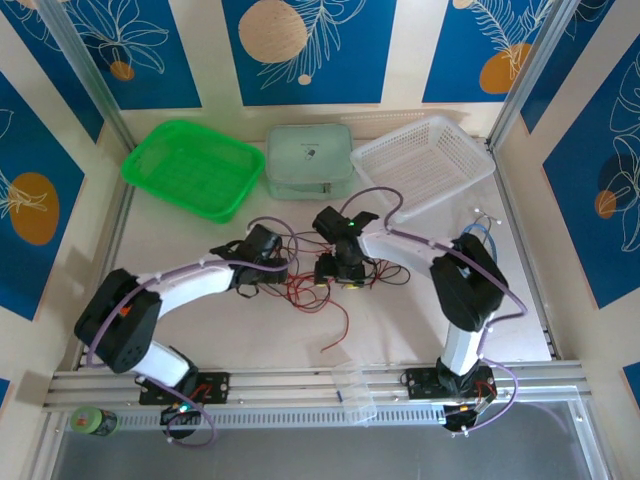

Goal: Untangle the cables

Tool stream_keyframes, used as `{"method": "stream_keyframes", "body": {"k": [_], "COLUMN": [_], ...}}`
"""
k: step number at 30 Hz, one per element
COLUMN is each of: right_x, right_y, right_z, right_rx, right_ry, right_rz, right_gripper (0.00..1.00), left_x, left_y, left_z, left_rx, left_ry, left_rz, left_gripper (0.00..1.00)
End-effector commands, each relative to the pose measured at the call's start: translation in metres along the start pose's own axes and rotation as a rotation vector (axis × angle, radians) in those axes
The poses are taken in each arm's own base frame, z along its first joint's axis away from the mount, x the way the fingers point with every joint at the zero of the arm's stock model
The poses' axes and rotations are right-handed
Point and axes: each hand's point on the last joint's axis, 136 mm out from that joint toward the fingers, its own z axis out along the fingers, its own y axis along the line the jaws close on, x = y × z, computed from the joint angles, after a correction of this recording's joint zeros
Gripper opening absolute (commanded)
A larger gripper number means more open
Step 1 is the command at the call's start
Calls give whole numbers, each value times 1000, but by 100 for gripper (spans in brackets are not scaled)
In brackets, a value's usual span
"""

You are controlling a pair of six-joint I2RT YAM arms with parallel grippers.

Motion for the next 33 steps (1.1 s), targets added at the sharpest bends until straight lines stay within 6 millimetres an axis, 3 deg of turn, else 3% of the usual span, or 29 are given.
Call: {"method": "stream_keyframes", "body": {"k": [1, 6, 11, 17, 21, 28, 33], "right_x": [-5, 1, 14, 15, 2, -32, -34], "right_y": [9, -18, -50, -107, -137, -148, -135], "right_z": [13, 30, 35, 8, -11, -40, -49], "right_rx": [-7, 152, 314, 536, 580, 510, 436], "right_ry": [8, 18, 31, -24, -74, -180, -183], "right_rz": [5, -6, -27, -25, 0, 48, 51], "right_gripper": [64, 60, 48, 23, 6, 0, 2], "left_x": [2, 16, 13, 11, 16, 28, 7], "left_y": [11, 32, 47, 69, 77, 76, 65], "left_z": [13, 22, 15, 11, 21, 37, 17], "left_rx": [-72, -161, -179, -217, -227, -222, -160], "left_ry": [-13, 25, 11, 11, 30, 73, 7], "left_rz": [-66, -66, -86, -112, -131, -140, -118], "left_gripper": [73, 73, 73, 73, 71, 62, 65]}}
